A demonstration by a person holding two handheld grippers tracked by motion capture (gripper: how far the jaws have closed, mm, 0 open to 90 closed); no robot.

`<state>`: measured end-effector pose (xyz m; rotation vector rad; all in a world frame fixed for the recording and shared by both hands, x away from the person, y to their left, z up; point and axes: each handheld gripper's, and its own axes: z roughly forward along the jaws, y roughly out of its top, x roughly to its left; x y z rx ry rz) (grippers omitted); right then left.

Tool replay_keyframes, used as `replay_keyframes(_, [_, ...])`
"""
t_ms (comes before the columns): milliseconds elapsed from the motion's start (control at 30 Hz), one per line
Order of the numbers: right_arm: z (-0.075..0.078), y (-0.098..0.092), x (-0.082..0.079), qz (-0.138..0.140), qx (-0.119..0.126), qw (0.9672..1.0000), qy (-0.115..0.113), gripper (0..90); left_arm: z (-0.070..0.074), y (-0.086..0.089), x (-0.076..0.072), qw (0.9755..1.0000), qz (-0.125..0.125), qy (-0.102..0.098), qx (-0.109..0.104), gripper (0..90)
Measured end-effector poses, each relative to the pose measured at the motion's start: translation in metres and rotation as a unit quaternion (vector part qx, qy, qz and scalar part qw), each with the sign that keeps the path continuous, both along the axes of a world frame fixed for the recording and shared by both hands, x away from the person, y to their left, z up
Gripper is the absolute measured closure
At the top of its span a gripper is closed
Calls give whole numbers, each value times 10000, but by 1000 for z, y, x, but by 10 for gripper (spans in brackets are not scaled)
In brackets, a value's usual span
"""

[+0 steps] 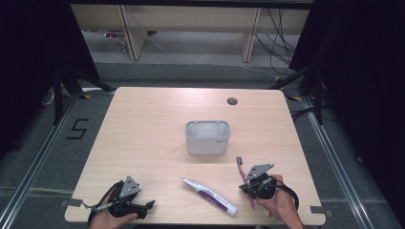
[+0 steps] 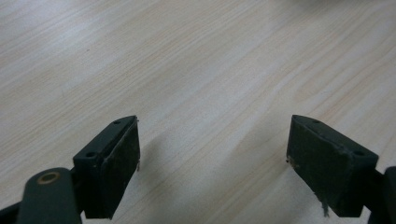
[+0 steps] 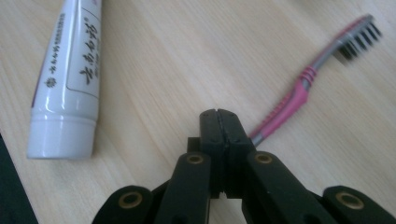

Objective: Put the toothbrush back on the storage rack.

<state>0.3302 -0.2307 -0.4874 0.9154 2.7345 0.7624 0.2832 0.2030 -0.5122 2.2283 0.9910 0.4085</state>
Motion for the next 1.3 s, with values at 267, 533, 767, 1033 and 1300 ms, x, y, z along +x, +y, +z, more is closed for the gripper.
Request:
replay_keyframes(267, [3, -13, 1, -98, -1, 9999, -26, 896, 0, 0, 1, 10000, 1, -4, 48, 168])
replay_keyframes(533, [18, -14, 7, -225, -169, 9996, -66, 815, 1, 0, 1, 9999, -34, 71, 74, 168])
replay_keyframes(767, [26, -3, 23, -316, -631, 9975, 49, 742, 0, 0, 1, 10000, -10, 9, 30, 168])
replay_keyframes(1033, [22, 7, 36, -367, -900, 9945, 398, 701, -1, 0, 1, 10000, -4, 16, 34, 168])
replay_keyframes(1300, [18, 16, 43, -360, -1168, 9908, 584, 700, 0, 1, 1, 10000, -27, 17, 52, 168])
